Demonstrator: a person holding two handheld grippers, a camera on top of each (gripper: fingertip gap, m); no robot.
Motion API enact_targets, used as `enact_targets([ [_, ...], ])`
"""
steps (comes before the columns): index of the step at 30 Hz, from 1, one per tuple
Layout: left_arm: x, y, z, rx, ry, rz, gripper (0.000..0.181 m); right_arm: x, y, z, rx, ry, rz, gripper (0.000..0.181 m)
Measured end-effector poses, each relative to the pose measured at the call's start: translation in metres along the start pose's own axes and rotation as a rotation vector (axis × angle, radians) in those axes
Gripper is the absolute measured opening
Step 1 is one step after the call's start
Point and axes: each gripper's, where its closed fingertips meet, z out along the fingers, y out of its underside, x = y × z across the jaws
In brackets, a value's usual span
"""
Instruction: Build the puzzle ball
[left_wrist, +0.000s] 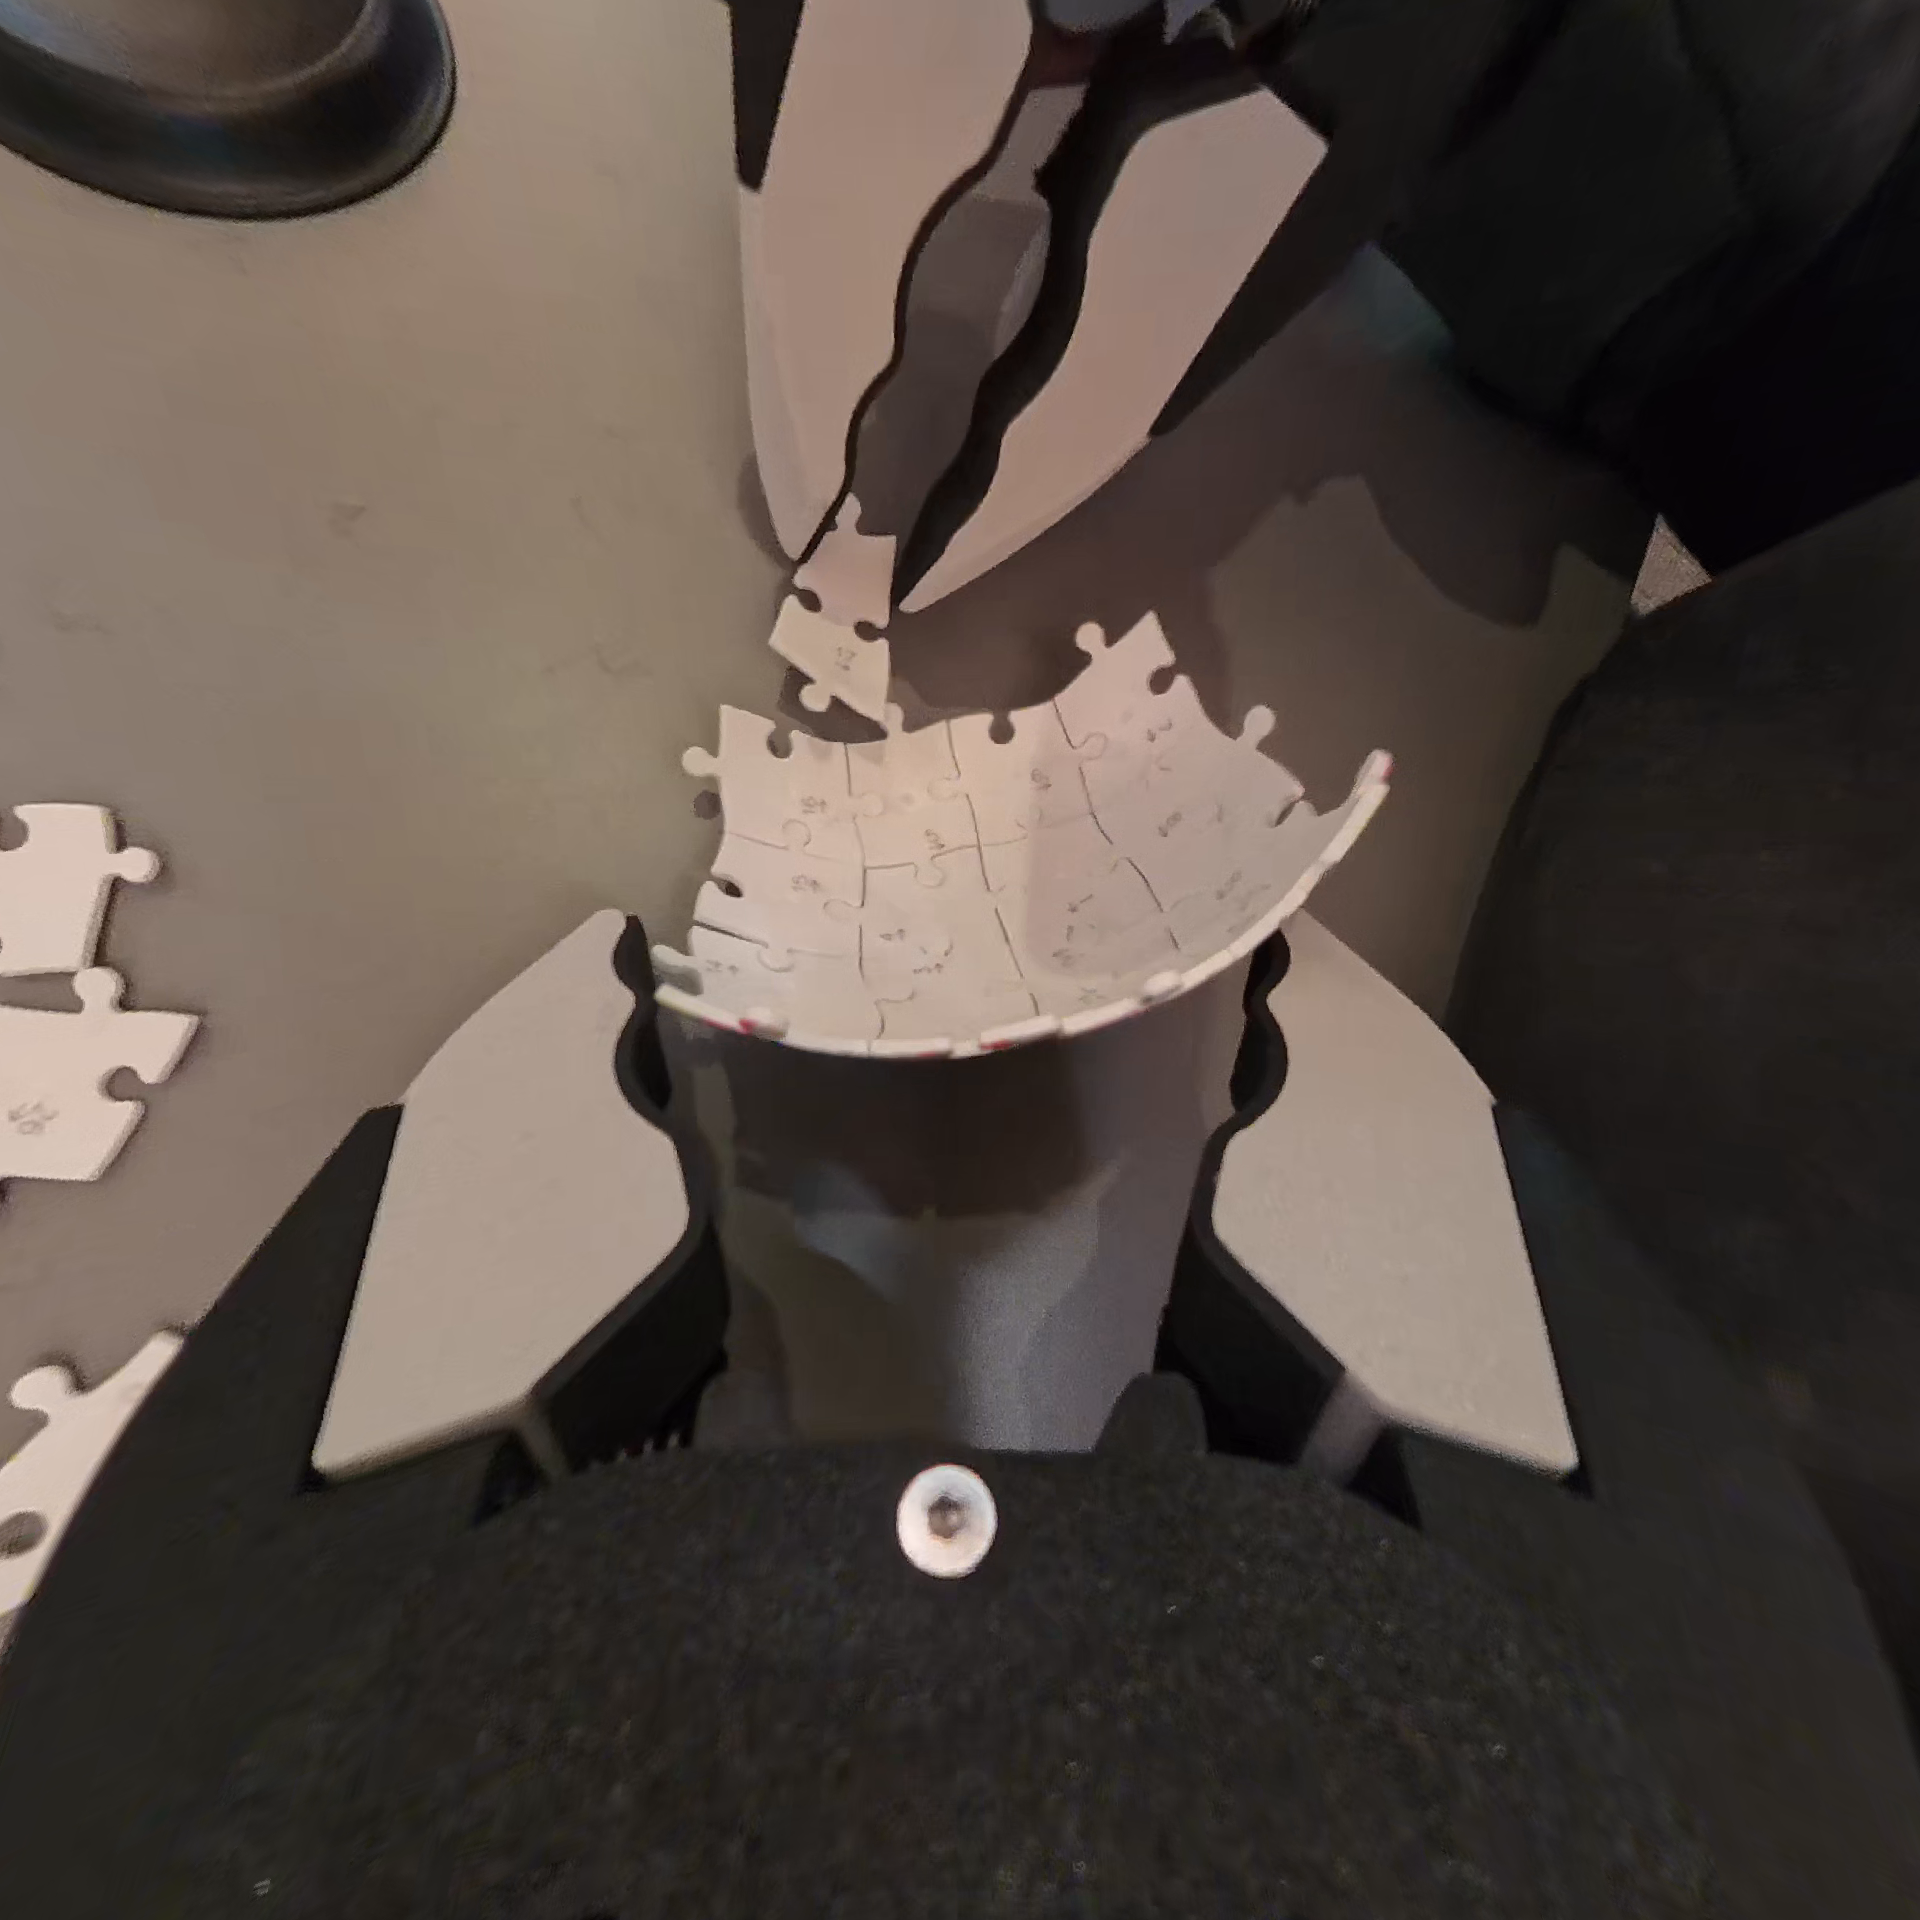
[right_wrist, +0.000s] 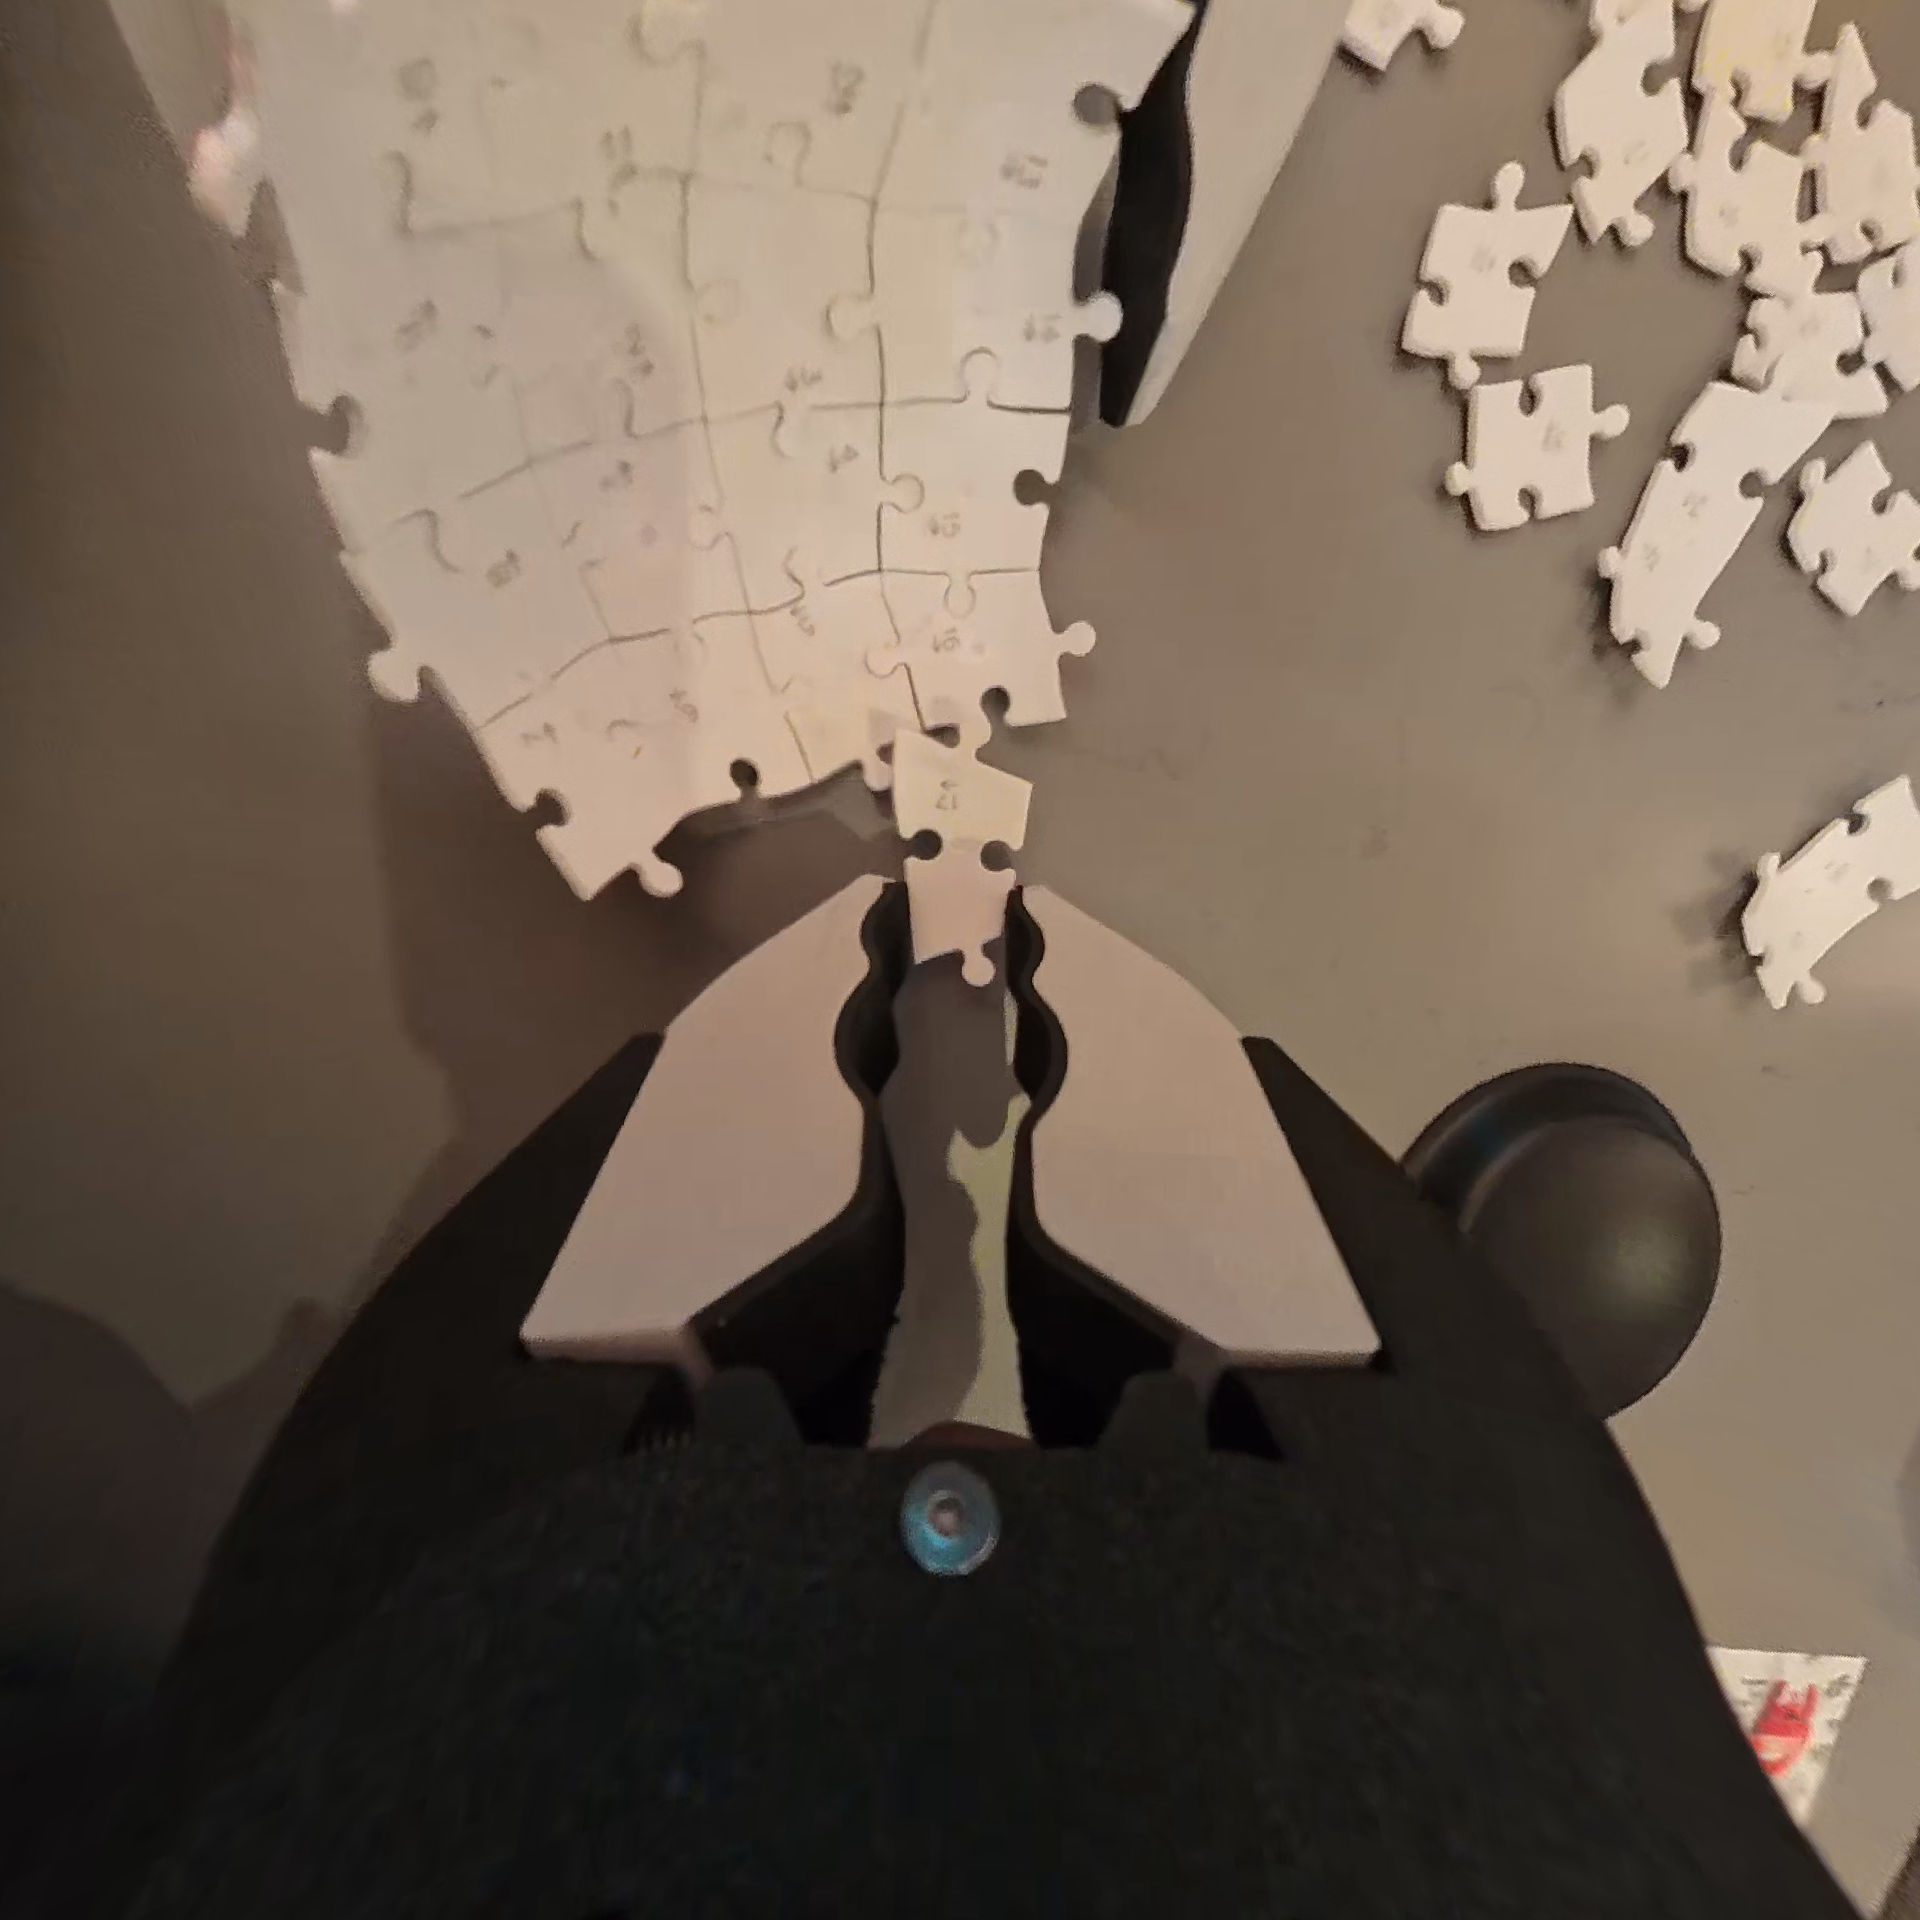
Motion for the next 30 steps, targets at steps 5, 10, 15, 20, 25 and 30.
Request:
enact_targets([
  [5,0.000,0.003,-0.002,-0.055,0.028,0.026,0.106,0.001,0.000,0.006,-0.038,-0.036,-0.044,0.018],
  [10,0.001,0.004,-0.003,-0.079,0.045,0.043,0.102,0.004,-0.002,0.009,-0.060,-0.039,-0.091,0.018],
  [15,0.001,0.000,-0.005,-0.066,0.056,0.044,0.098,0.006,-0.001,0.008,-0.081,-0.034,-0.117,0.018],
  [20,0.000,0.002,-0.003,-0.074,0.054,0.046,0.097,0.006,-0.003,0.005,-0.056,-0.028,-0.108,0.024],
  [25,-0.001,0.001,-0.003,-0.067,0.052,0.047,0.096,0.003,-0.014,-0.005,0.061,-0.052,-0.024,0.006],
  [30,0.000,0.000,-0.002,-0.068,0.055,0.049,0.095,-0.003,-0.007,0.007,0.042,-0.089,0.012,0.005],
])
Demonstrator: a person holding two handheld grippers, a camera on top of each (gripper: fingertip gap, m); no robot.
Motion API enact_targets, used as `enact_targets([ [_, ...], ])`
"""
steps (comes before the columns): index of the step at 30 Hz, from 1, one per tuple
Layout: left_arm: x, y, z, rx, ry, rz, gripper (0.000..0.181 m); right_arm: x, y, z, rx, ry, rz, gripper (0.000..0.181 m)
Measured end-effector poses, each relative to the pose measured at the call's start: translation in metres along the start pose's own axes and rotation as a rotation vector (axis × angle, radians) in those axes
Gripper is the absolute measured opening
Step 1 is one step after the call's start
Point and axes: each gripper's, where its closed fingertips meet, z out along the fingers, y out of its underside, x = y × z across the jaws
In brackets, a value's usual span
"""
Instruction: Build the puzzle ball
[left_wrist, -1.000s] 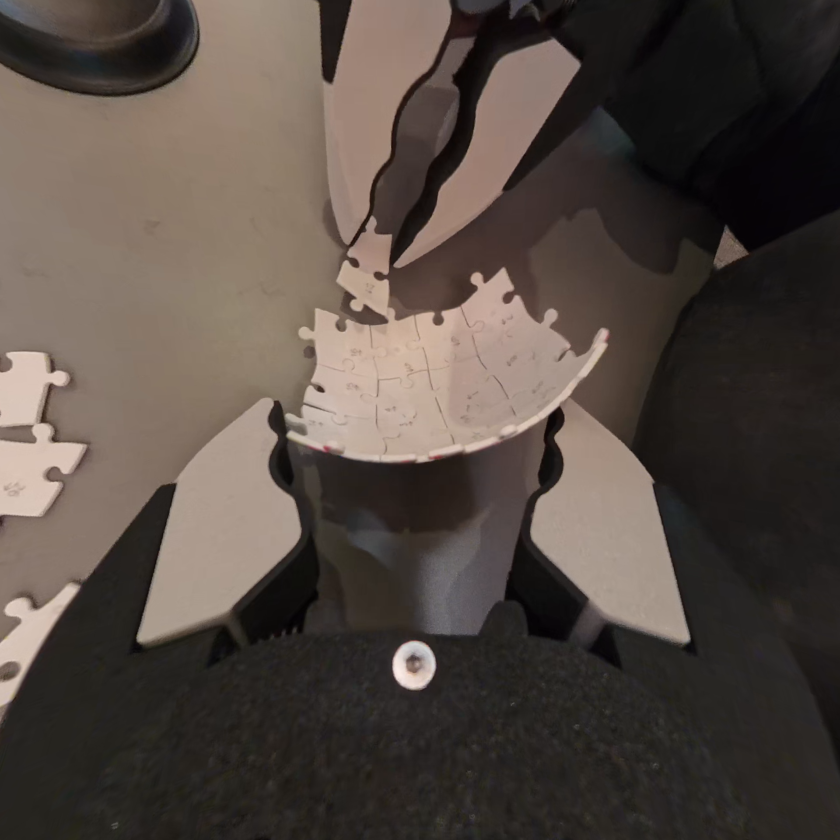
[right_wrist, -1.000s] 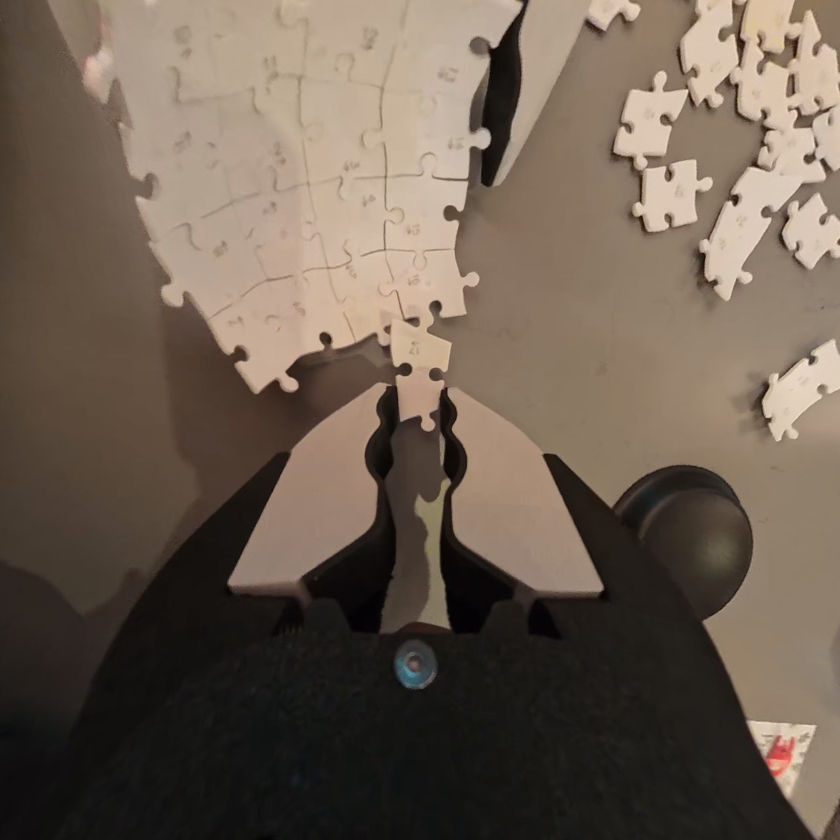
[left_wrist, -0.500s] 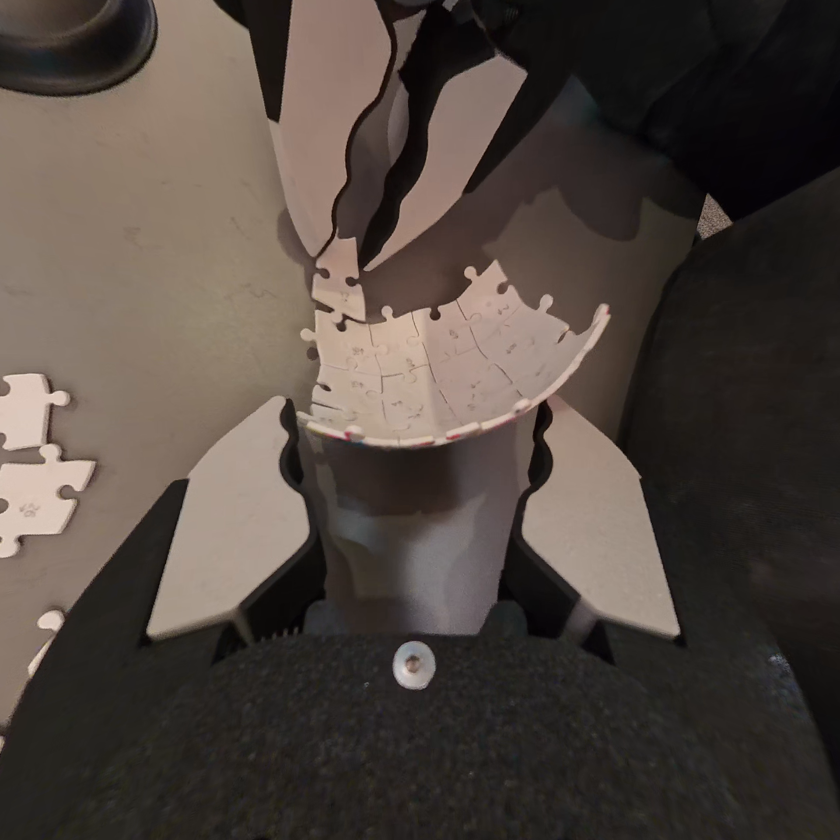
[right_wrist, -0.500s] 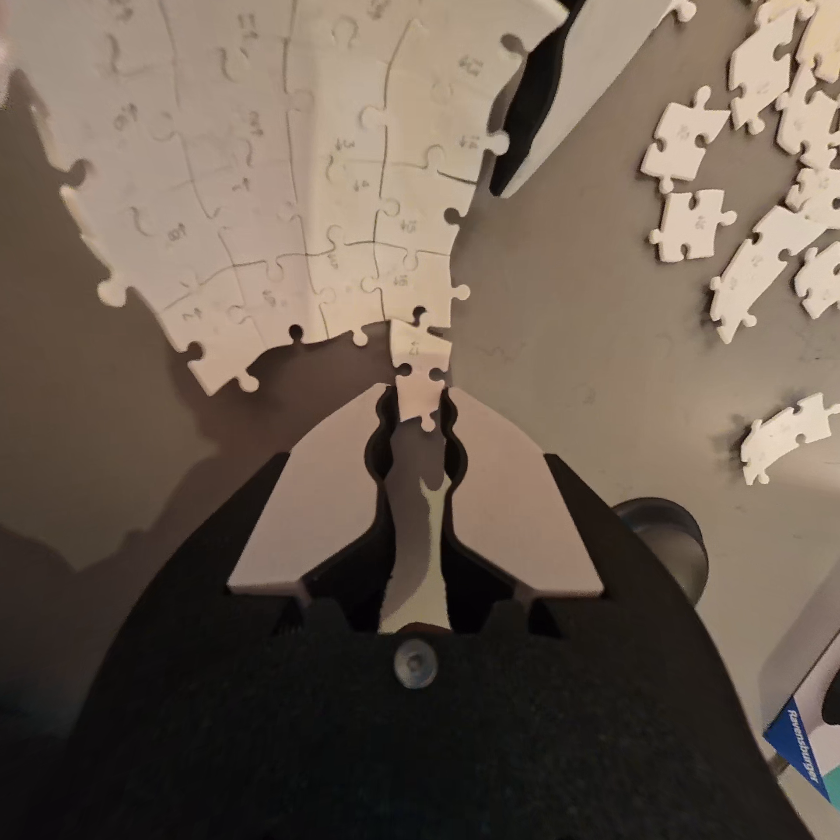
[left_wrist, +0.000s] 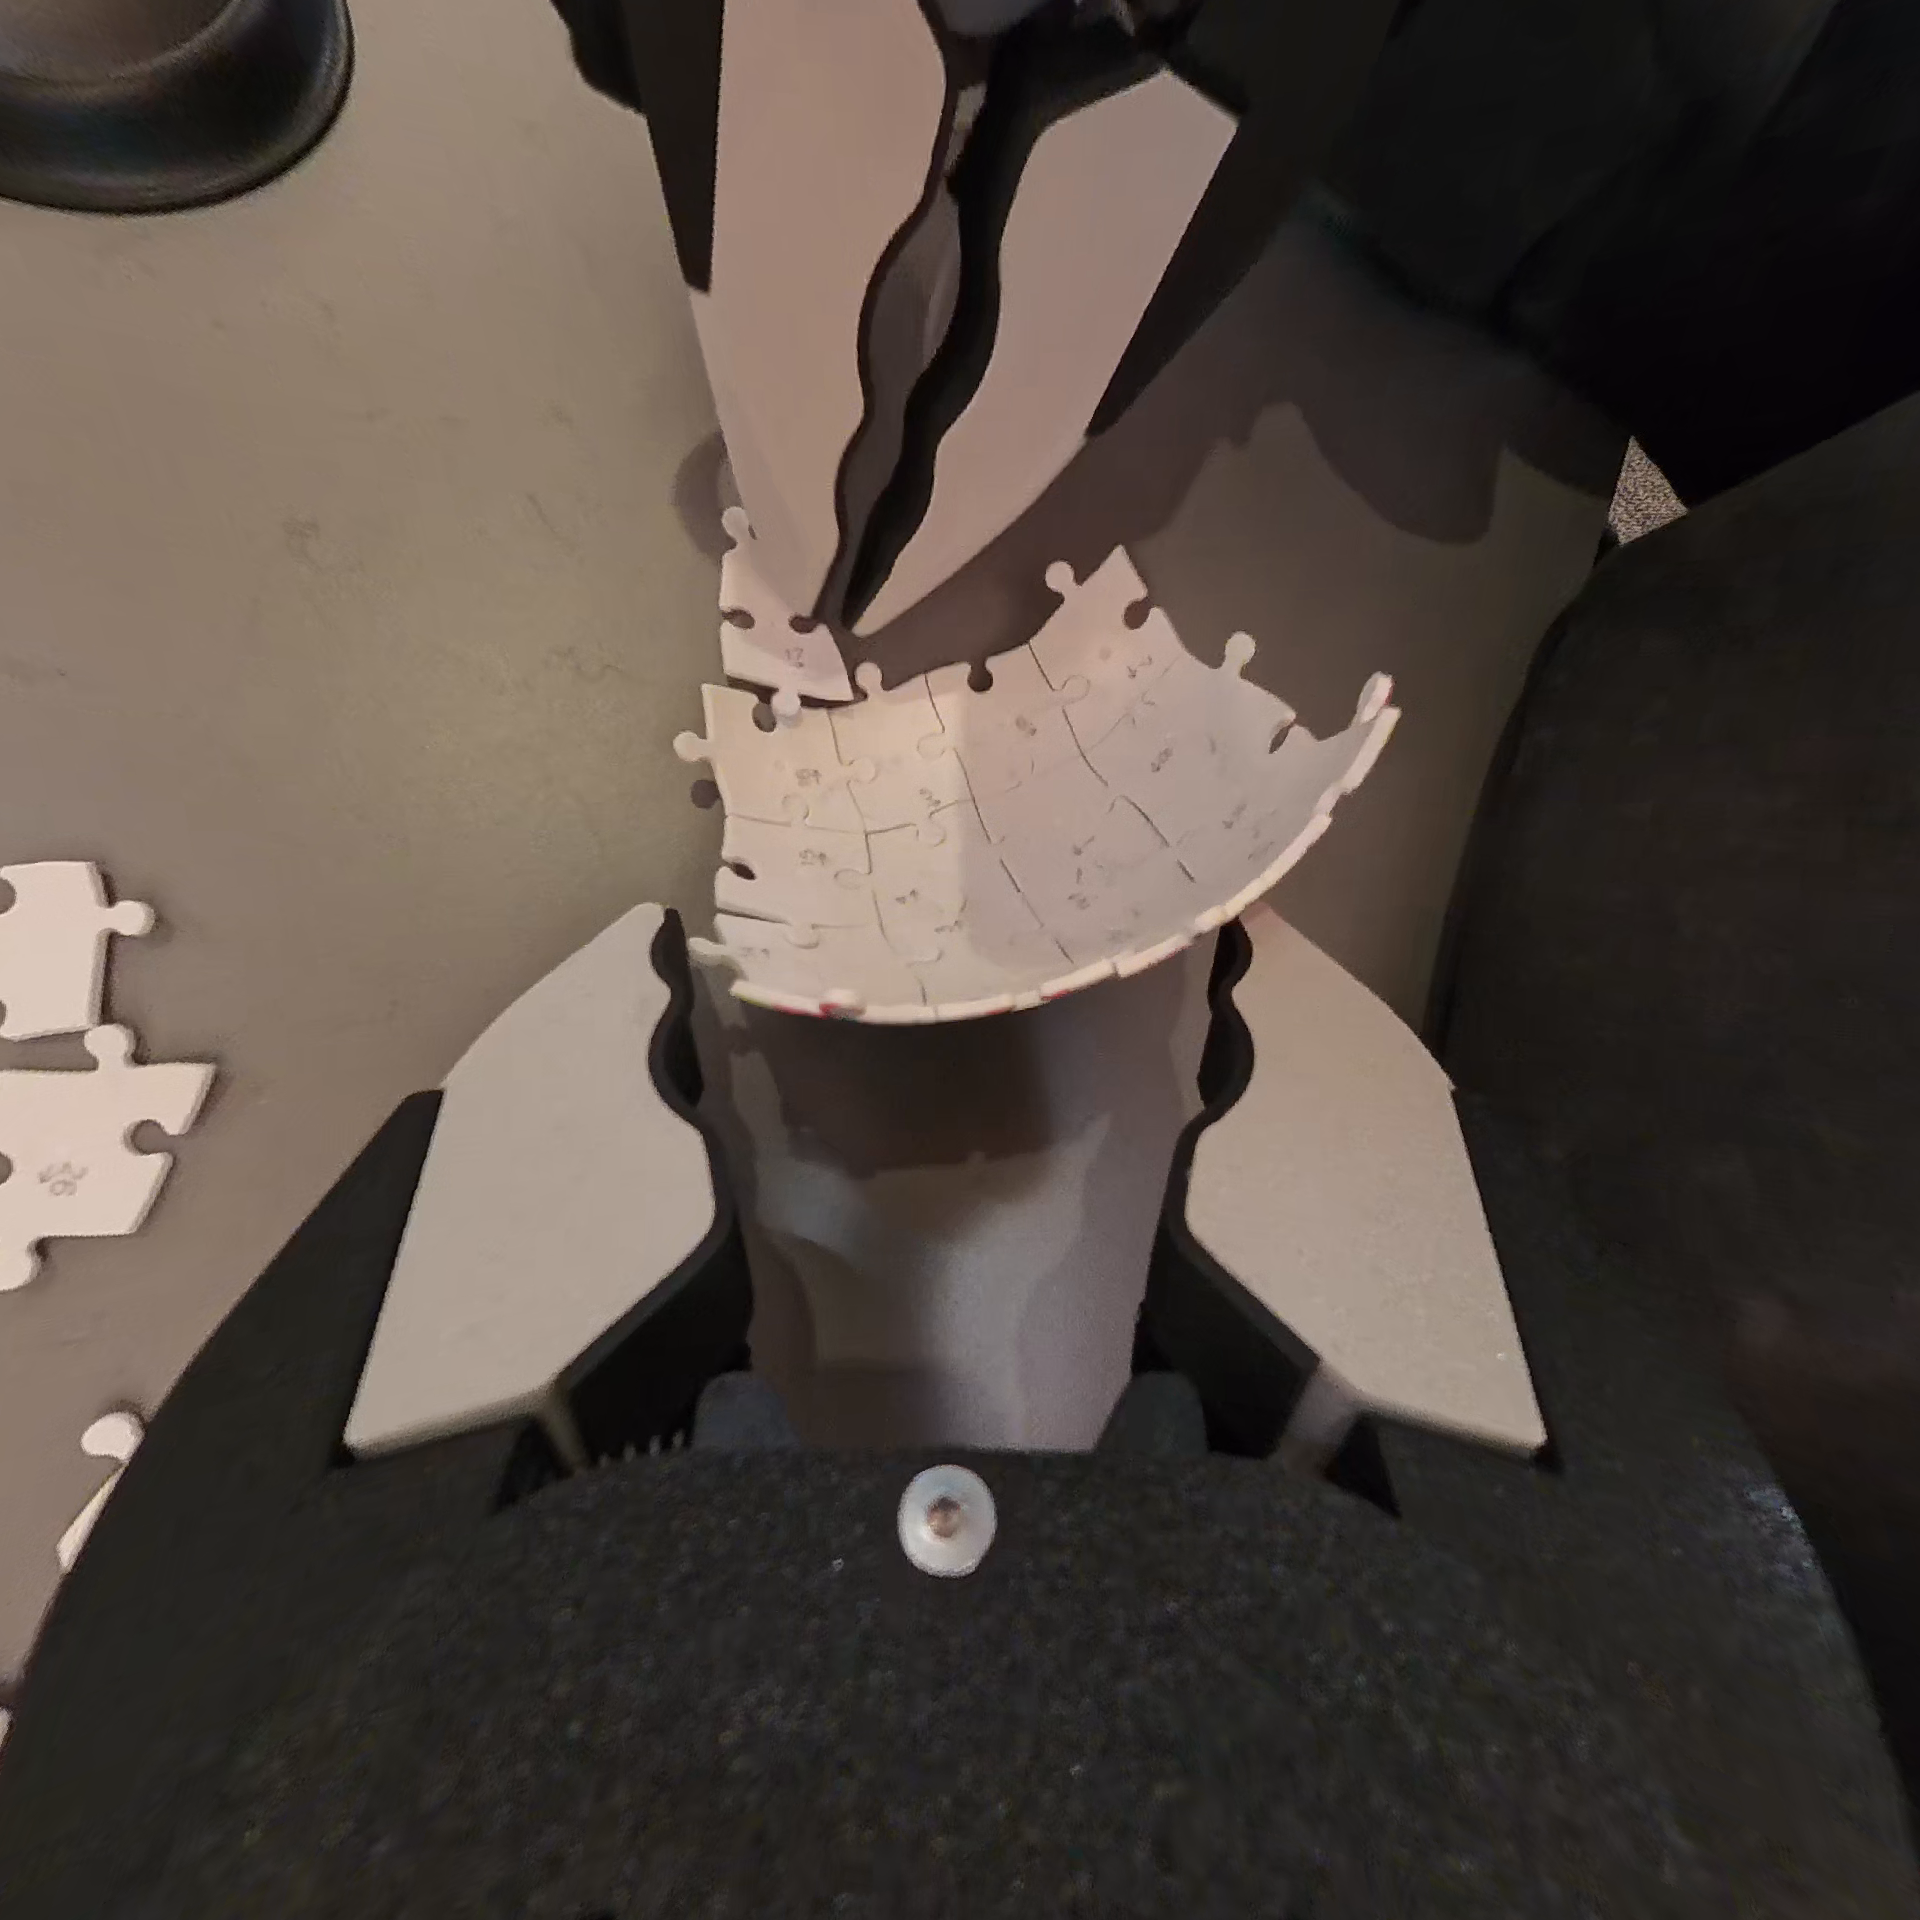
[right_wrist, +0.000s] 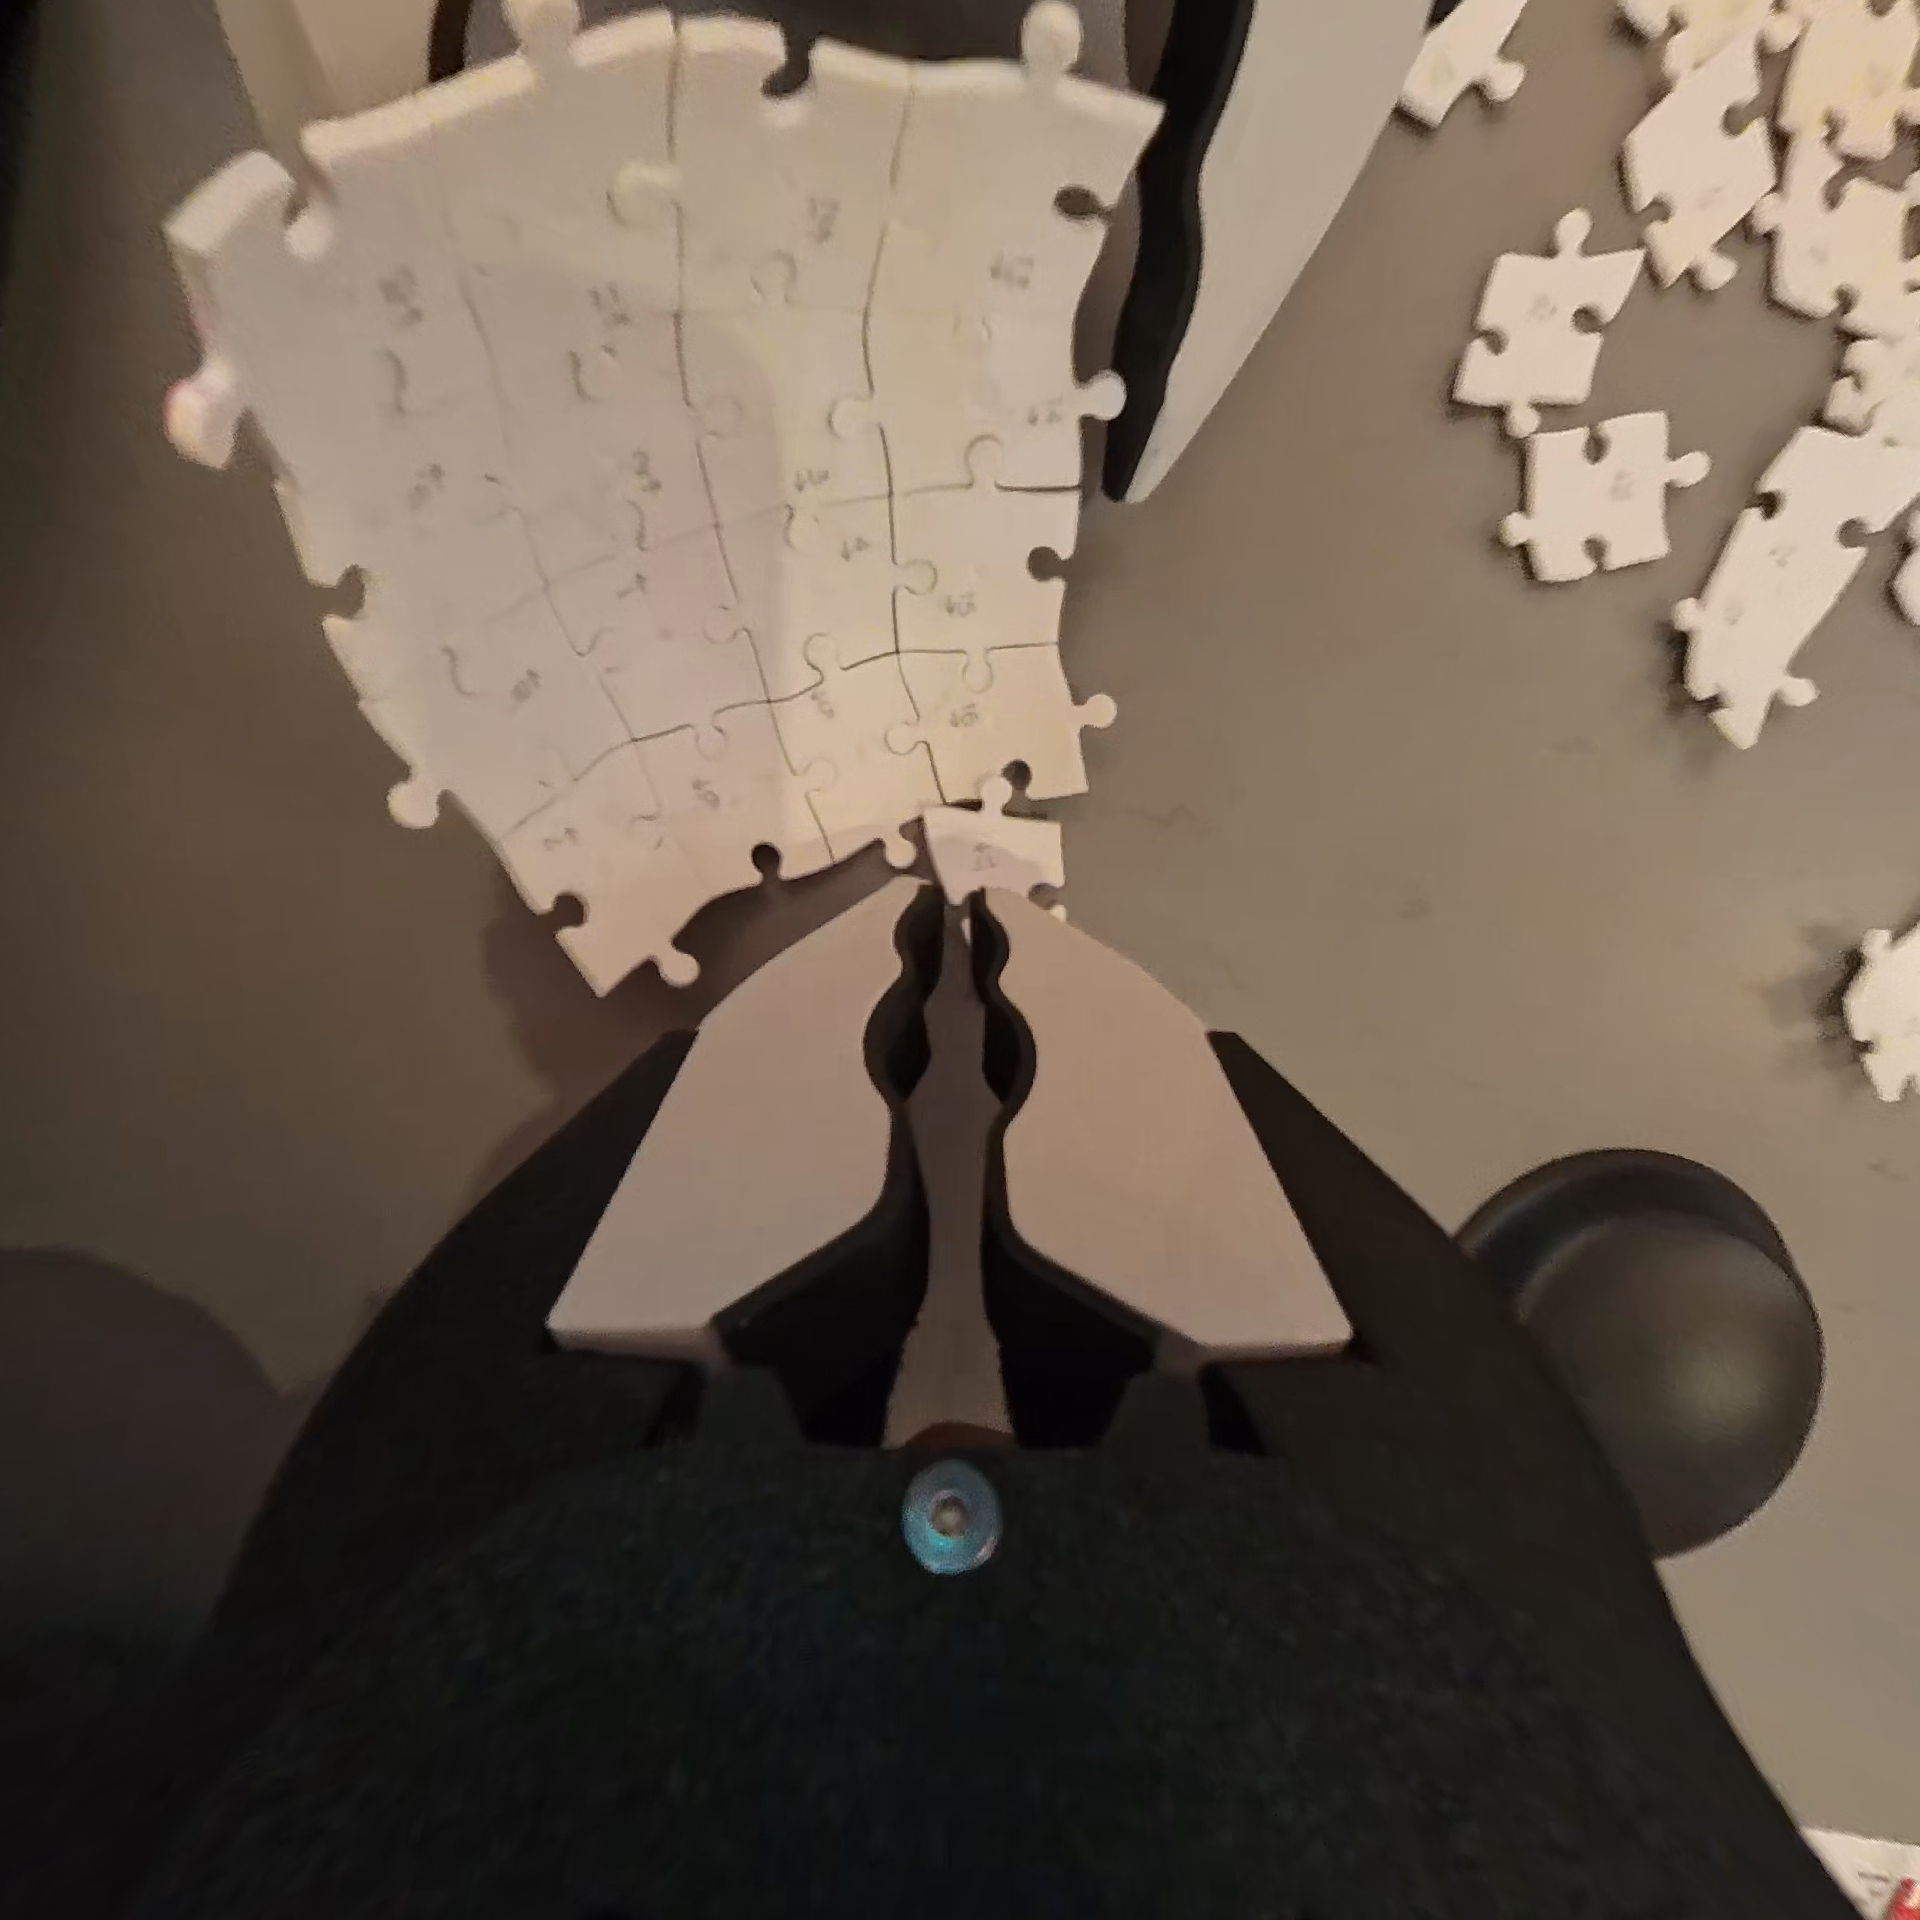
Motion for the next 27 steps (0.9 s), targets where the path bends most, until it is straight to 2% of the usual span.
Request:
enact_targets([
  [14,0.000,0.002,0.004,-0.019,0.010,-0.003,0.091,0.008,-0.009,0.008,0.016,0.019,-0.028,0.001],
  [27,-0.008,-0.001,-0.004,0.044,-0.031,-0.063,0.084,0.014,-0.008,0.011,-0.033,0.009,-0.070,0.000],
])
